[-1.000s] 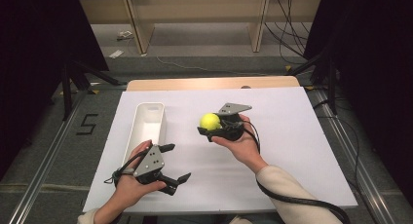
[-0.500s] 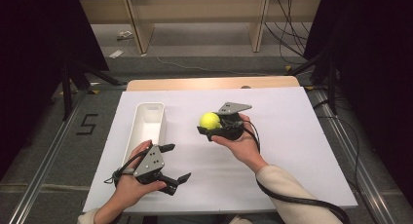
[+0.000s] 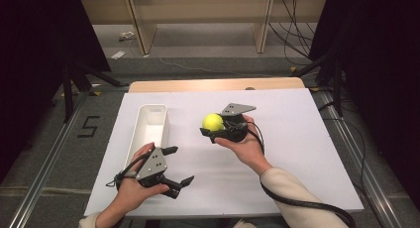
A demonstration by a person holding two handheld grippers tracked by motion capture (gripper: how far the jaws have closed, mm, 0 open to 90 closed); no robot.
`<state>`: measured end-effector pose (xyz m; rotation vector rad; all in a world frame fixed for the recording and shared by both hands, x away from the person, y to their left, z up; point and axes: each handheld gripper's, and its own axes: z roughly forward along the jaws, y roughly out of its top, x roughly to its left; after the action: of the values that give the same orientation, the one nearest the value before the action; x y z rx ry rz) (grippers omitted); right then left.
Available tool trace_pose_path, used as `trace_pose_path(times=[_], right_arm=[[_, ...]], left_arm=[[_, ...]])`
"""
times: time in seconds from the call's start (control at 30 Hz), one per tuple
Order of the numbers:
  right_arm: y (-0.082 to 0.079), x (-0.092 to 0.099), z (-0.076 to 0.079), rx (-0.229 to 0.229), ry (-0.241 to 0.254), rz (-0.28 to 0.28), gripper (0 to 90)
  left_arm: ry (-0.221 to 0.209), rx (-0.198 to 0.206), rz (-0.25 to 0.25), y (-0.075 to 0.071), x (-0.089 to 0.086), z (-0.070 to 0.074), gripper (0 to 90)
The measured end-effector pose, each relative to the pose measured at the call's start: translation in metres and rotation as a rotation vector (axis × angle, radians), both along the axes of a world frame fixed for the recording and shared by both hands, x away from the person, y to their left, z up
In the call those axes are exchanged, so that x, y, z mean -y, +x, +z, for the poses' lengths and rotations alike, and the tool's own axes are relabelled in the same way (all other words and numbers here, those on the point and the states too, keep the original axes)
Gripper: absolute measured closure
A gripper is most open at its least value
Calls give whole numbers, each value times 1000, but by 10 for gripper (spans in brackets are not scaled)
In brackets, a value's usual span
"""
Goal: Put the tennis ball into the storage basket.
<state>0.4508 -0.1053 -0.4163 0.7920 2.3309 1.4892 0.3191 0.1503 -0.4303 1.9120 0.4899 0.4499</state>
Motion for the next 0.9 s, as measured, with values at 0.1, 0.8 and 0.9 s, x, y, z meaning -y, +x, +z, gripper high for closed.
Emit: trace_pose_path(times=[0.1,0.8,0.9], right_arm=[[0,0,1,3,2,0,262],[-1,-4,6,11,16,7,262],[-1,-5,7,14,15,8,261]], left_arm=[[1,0,0,0,0,0,4],[2,1,1,0,0,0,4],[3,1,1,0,0,0,4]])
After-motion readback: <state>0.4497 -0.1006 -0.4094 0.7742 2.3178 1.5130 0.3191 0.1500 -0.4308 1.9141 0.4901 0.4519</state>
